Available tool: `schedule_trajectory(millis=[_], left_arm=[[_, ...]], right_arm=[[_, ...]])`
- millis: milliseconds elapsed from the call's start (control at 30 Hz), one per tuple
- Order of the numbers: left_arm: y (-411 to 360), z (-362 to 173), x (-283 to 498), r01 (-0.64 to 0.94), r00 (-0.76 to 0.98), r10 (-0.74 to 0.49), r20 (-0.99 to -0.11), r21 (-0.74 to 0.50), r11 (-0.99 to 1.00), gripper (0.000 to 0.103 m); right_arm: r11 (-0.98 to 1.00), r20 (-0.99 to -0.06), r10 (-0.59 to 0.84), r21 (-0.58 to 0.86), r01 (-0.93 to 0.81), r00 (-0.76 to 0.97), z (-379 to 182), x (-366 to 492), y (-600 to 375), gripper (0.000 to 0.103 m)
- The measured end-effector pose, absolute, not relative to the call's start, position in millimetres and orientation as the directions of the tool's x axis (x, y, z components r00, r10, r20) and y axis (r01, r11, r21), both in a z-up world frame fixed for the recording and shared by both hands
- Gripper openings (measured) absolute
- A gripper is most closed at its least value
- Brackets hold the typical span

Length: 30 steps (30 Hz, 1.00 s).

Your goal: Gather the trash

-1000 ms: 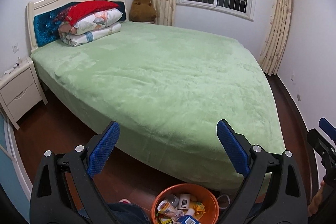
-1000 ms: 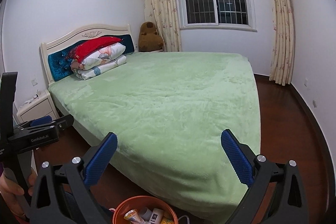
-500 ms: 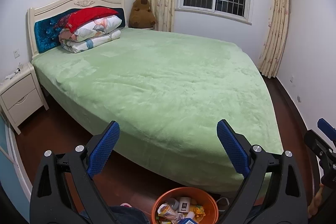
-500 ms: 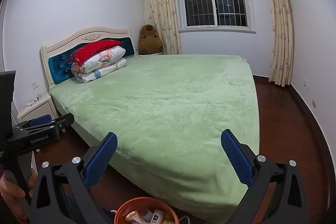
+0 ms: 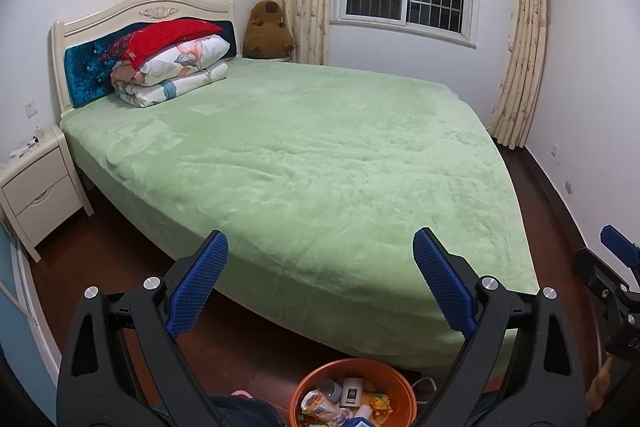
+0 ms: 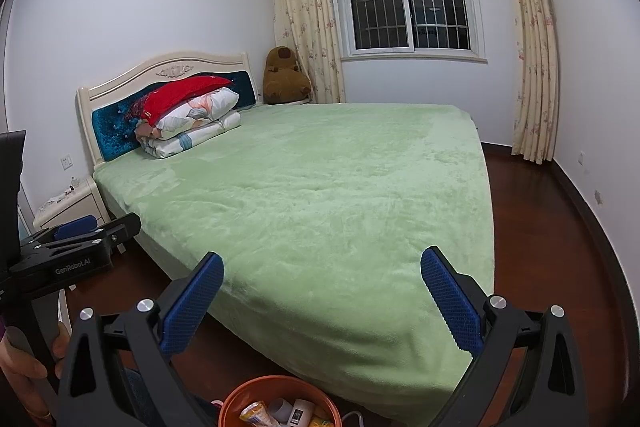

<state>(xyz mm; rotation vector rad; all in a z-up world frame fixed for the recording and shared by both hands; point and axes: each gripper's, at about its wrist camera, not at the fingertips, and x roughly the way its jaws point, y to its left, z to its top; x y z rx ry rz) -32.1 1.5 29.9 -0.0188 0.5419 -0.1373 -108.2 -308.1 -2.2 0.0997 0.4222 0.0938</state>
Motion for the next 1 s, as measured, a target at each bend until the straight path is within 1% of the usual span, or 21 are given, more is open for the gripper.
schedule_trajectory(millis=[667,1000], left_arm=[[0.0,34.2,-34.1,0.137,0.853,-0.147,-0.501,-0.057,0.989,0.091],[0.4,34.7,-32.6,0.123,0.855,-0.134,-0.502,-0.056,0.991,0.091]], right_arm=[[0.991,-0.418,0.107,0.117,-0.063,0.902,-4.3,-104.8,-306.7,0.097],[0.991,-0.424,0.104,0.121,-0.057,0.900,-6.9,-104.6,-308.1,0.097]])
